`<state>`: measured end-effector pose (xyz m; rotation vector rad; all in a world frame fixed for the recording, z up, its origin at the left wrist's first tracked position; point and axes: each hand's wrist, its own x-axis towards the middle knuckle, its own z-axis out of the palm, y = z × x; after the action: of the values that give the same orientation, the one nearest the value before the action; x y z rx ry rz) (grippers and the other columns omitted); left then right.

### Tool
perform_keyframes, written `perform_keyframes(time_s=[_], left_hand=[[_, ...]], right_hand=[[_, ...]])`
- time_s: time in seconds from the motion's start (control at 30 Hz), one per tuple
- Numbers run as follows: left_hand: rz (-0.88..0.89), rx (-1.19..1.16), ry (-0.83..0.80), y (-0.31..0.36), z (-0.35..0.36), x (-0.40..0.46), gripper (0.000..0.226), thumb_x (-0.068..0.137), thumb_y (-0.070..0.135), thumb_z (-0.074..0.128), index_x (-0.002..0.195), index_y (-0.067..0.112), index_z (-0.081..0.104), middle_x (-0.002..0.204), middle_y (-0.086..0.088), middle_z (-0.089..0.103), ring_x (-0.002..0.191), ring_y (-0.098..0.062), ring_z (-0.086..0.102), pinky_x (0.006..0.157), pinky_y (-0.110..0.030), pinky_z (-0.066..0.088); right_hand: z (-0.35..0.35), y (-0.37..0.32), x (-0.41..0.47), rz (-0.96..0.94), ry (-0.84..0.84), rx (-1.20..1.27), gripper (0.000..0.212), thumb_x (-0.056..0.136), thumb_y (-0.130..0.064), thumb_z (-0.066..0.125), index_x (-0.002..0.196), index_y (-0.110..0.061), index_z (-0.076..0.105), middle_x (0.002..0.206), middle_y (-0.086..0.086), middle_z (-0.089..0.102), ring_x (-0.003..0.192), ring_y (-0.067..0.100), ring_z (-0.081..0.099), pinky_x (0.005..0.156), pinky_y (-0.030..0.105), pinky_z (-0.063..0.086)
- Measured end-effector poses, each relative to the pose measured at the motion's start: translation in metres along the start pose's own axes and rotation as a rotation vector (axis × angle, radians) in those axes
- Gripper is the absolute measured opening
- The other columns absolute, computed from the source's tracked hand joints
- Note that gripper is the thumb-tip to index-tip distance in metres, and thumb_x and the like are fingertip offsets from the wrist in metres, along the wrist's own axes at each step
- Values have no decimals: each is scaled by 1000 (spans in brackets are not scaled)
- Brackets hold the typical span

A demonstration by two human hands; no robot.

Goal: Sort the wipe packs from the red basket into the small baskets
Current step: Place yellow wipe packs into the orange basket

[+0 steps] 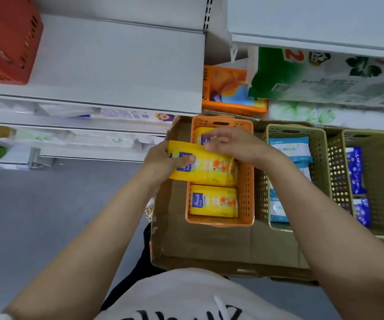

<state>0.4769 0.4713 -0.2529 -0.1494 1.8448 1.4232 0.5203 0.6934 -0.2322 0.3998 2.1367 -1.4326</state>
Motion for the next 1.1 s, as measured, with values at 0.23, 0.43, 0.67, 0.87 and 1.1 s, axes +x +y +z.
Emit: perform_keyframes(time_s=[0.23,0.43,0.67,0.87,1.1], left_hand=[[13,89,206,-19,31,1,44,83,31,76,121,19,56,111,2,66,101,-15,64,83,-32,52],[-40,88,122,-49,46,-2,35,88,26,72,117,29,53,114,0,68,100,-21,68,88,-54,56],[-48,85,146,-58,43,3,29,87,25,72,111,34,57,110,-4,70,97,-25,69,84,-55,57],[-50,80,149,-60,45,3,33,89,27,70,119,30,57,111,-4,70,99,-24,69,86,-53,57],[-42,103,146,-57,46,0,37,88,33,71,121,28,56,113,-3,69,99,-22,69,87,-51,57]], right_hand=[[-28,30,-21,41,372,-45,23,78,-16,83,94,-25,70,92,-6,65,85,8,60,74,23,49],[-19,44,-5,90,286,-410,26,81,-23,80,106,-22,73,95,-7,66,89,9,61,68,19,46],[24,56,23,30,187,-506,28,89,-15,69,116,-18,71,117,3,69,109,22,63,87,28,47],[36,75,14,-22,391,-522,36,88,-28,69,124,-22,66,123,3,66,117,24,57,96,39,49],[52,77,17,12,287,-656,50,86,-42,70,133,-30,58,126,4,60,123,26,48,97,42,44]])
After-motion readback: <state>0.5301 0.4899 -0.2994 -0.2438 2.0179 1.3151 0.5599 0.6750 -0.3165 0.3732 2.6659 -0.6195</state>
